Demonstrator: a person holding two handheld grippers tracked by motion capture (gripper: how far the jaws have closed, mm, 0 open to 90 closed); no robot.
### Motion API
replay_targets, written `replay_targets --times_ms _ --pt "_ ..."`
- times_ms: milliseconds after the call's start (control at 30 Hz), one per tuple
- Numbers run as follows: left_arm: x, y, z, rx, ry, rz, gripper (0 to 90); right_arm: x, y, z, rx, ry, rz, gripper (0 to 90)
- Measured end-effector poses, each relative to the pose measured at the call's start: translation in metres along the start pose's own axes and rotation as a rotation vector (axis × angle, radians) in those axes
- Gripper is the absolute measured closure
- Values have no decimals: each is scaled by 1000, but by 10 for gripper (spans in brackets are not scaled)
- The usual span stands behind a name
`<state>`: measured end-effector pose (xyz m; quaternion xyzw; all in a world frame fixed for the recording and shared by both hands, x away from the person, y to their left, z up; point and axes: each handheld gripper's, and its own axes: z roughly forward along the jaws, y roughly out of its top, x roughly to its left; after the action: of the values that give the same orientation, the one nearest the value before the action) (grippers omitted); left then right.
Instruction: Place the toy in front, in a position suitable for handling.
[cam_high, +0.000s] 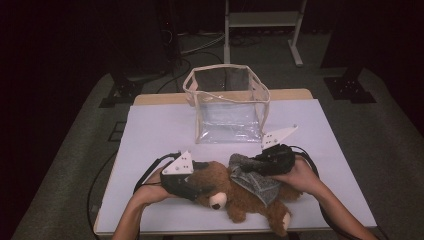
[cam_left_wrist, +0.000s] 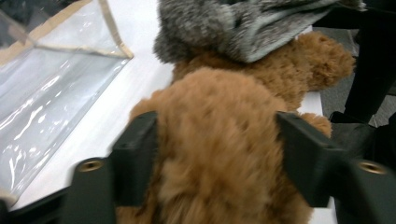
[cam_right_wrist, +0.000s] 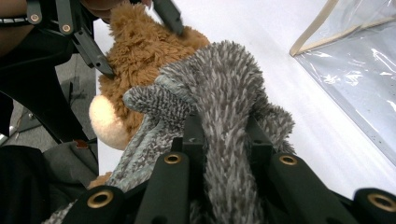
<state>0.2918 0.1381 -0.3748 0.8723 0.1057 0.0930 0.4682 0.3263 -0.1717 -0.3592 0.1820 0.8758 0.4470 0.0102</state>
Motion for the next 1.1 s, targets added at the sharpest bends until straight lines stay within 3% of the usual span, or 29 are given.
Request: replay_targets --times_ms 133,233,333,400,533,733,833,933,1033,1100 --pt "2 -4 -2 -17 -14 -19 311 1 -6 -4 -23 3 14 753" --pt "1 -7 0 -30 -19 -18 434 2 -7 -6 -26 -3 17 753" --pt "0 -8 5 -34 -22 -22 488 4 -2 -8 -23 -9 6 752" --pt "0 -7 8 -48 -26 -22 501 12 14 -10 -21 -15 -36 752" --pt "-2 -5 12 -57 -31 -14 520 23 34 2 15 5 -102 752" --pt "-3 -6 12 -56 -25 -14 509 33 53 28 55 45 -148 752" --pt "-4 -6 12 -42 -17 -7 496 35 52 39 94 32 -165 752" --pt "-4 -6 12 -34 -13 1 483 34 49 38 102 20 -166 752" --pt "-4 -5 12 -25 -9 9 472 27 40 28 104 -10 -143 751" --pt "-5 -5 11 -28 -11 7 467 19 28 14 76 -28 -104 751"
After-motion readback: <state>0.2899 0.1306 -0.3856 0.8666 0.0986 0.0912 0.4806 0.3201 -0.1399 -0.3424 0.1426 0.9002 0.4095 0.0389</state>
